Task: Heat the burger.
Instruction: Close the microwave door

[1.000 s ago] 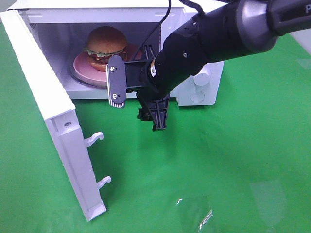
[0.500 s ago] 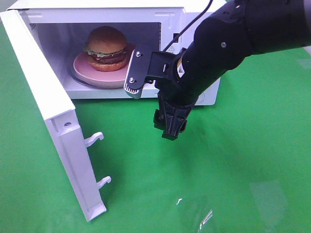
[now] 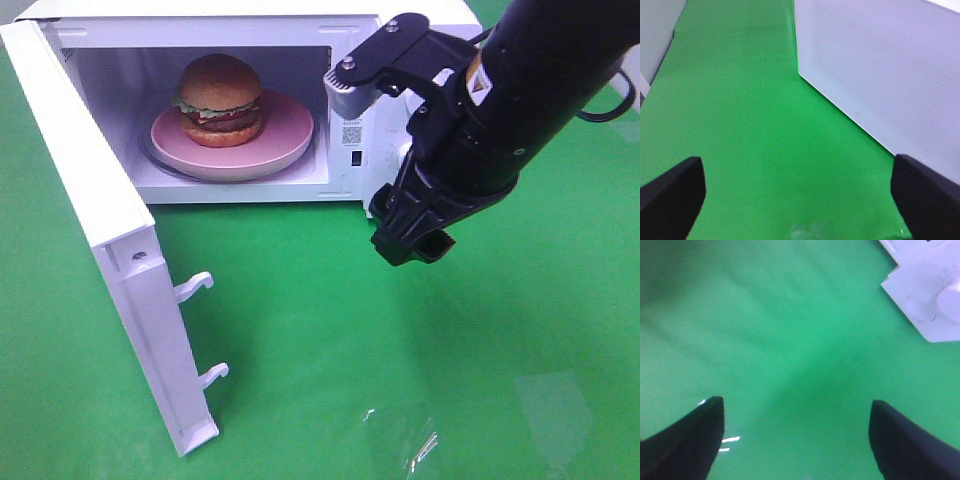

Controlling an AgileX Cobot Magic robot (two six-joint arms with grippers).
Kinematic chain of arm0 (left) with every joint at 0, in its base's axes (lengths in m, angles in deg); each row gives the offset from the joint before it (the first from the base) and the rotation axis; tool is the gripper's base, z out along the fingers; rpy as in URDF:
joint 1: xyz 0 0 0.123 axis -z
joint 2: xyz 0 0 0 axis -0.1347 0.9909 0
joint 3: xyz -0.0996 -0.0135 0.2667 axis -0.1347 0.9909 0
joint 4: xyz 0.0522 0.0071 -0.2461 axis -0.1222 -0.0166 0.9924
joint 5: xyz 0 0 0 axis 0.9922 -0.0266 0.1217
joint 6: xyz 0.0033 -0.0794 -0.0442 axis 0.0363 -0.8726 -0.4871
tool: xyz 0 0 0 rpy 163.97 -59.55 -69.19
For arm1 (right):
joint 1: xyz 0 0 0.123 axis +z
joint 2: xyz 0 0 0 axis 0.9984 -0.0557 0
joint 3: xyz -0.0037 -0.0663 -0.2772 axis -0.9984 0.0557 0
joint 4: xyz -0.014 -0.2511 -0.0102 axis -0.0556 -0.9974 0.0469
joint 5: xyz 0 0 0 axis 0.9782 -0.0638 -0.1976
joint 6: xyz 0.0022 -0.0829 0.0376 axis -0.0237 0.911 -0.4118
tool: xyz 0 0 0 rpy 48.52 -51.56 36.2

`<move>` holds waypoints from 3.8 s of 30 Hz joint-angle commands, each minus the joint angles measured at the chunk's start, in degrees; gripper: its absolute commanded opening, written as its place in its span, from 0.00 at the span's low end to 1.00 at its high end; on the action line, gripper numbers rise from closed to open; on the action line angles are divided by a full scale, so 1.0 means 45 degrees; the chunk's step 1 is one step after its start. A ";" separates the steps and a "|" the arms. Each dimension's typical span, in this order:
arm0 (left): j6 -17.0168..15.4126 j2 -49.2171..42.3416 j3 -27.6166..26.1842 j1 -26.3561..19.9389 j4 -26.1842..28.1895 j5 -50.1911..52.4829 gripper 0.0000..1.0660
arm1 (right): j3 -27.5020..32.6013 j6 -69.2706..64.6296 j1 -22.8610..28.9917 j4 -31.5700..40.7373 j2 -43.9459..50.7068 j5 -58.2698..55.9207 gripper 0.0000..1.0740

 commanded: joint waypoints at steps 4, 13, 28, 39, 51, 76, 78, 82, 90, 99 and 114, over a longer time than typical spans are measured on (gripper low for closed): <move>-0.0102 -0.0204 0.0025 -0.0038 0.0115 -0.0038 0.87 | 0.0038 -0.0204 0.0013 0.0433 0.1133 -0.2075 0.71; -0.0102 -0.0204 0.0025 -0.0038 0.0115 -0.0038 0.87 | 0.1426 -0.0535 0.0013 0.0433 0.3183 -0.2508 0.71; -0.0102 -0.0204 0.0025 -0.0038 0.0115 -0.0038 0.87 | 0.4545 -0.0853 -0.0038 0.0331 0.7894 -0.2776 0.71; -0.0102 -0.0204 0.0025 -0.0038 0.0115 -0.0038 0.87 | 0.6010 -0.1299 -0.3743 0.0751 1.0670 -0.2699 0.71; -0.0102 -0.0204 0.0025 -0.0038 0.0115 -0.0038 0.87 | 0.7308 -0.2215 -0.6621 0.0853 1.4821 -0.1897 0.71; -0.0102 -0.0204 0.0025 -0.0038 0.0115 -0.0038 0.87 | 0.7614 -0.2114 -0.8174 0.1171 1.9748 -0.2534 0.71; -0.0102 -0.0191 0.0025 -0.0038 0.0115 -0.0038 0.87 | 0.7614 -0.2114 -0.8174 0.1184 1.9748 -0.2534 0.71; -0.0102 -0.0178 0.0025 -0.0038 0.0115 -0.0038 0.87 | 0.7614 -0.2114 -0.8174 0.1184 1.9748 -0.2534 0.71; -0.0102 -0.0178 0.0025 -0.0038 0.0115 -0.0038 0.87 | 0.7614 -0.2126 -0.8174 0.1184 1.9748 -0.2534 0.71; -0.0102 -0.0178 0.0025 -0.0038 0.0115 -0.0038 0.87 | 0.7614 -0.2126 -0.8174 0.1184 1.9748 -0.2534 0.71; -0.0102 -0.0178 0.0025 -0.0038 0.0115 -0.0038 0.87 | 0.7614 -0.2126 -0.8174 0.1184 1.9748 -0.2534 0.71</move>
